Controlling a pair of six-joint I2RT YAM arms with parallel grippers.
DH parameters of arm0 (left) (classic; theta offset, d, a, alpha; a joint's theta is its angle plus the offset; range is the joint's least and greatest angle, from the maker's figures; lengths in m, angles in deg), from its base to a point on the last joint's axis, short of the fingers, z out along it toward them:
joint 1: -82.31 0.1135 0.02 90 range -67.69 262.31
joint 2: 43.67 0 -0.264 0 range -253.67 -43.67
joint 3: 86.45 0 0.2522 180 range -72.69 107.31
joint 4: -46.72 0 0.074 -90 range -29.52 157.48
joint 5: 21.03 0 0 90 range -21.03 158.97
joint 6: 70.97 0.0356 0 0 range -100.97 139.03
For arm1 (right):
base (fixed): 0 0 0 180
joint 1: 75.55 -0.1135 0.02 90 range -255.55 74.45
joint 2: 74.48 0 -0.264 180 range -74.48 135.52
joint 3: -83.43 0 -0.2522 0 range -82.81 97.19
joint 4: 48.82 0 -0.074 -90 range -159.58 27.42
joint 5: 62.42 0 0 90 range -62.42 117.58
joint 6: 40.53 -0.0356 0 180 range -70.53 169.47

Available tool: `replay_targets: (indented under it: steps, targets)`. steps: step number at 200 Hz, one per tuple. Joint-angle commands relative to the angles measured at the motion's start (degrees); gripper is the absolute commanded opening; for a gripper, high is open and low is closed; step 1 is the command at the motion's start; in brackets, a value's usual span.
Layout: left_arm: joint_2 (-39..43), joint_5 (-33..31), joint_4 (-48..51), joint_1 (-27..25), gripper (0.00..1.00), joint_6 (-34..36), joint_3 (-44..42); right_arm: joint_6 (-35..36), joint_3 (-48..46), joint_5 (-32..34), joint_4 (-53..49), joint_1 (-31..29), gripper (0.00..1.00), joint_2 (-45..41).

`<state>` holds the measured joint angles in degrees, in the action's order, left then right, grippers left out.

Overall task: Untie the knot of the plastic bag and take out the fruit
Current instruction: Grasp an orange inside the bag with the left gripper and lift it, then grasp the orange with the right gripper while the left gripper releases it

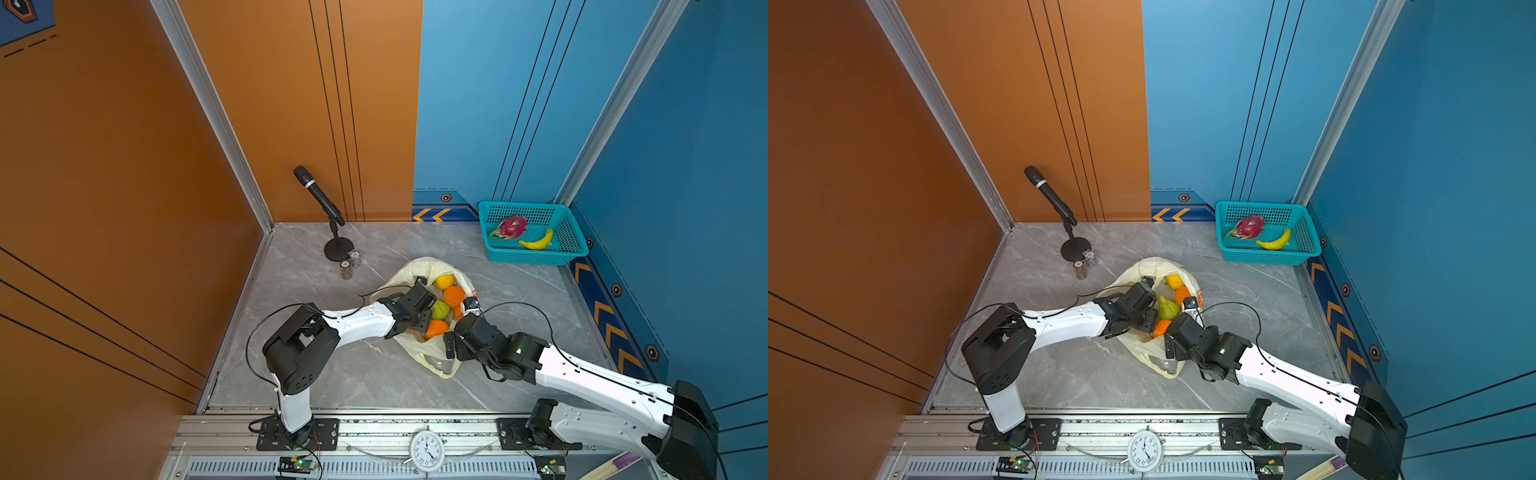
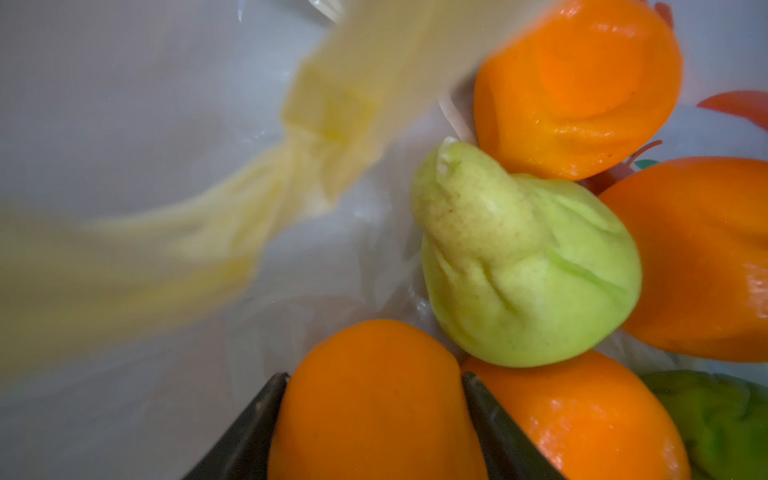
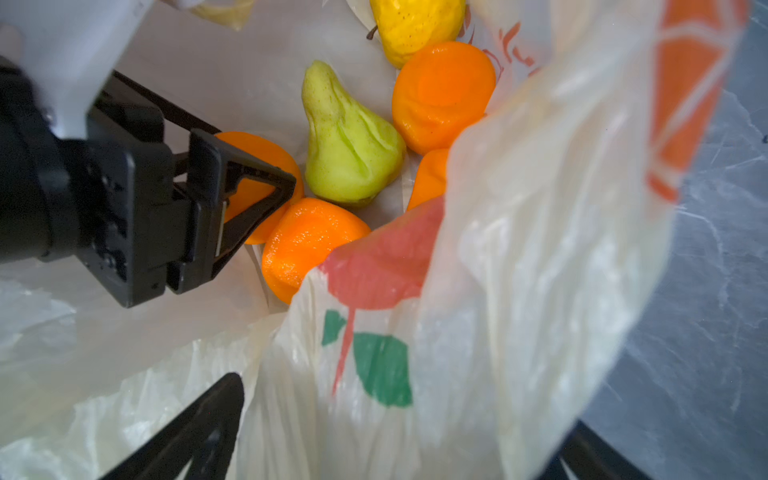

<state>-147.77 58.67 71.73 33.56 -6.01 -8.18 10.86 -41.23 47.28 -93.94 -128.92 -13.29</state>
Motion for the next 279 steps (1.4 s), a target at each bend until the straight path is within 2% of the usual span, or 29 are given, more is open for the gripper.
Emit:
replay_targets:
  steps: [1,43,89,98,136,144,175,228,279]
  targets:
    - [0.52,0.66,4.14,0.18,0.56,0.5,0.63,-0.84,2.52,1.97,-0.2,0.69,1.0,-2.54]
    - [4.49,1.34,2.8,-0.34,0.47,1.32,0.0,-1.56,2.5,0.61,2.2,3.49,1.0,-7.13]
    - [10.27,2.37,0.13,-0.33,0.43,1.99,-2.74,-2.01,2.58,-2.94,3.62,7.49,1.0,-10.96]
    - [11.54,2.89,-2.9,-0.35,0.43,2.19,-3.36,-2.57,2.49,-3.83,4.28,8.2,1.0,-11.65]
    - [16.35,6.49,-7.97,-0.29,0.42,4.28,-5.1,-5.78,1.45,-13.44,8.87,12.76,1.0,-13.82]
    - [17.3,7.29,-9.16,-0.2,0.42,4.59,-7.12,-6.48,0.84,-15.92,10.27,15.68,1.0,-14.15]
    - [22.12,10.38,-16.17,0.24,0.42,5.73,-10.34,-9.1,-0.14,-23.38,13.31,20.03,1.0,-14.98]
    - [28.59,16.59,-29.88,0.69,0.41,9.92,-15.07,-13.49,-0.6,-32.73,19.6,22.81,1.0,-15.7]
    - [30.34,24.75,-39.98,-0.13,0.41,14.33,-15.52,-20.41,-2.56,-41.7,30.99,24.13,1.0,-15.47]
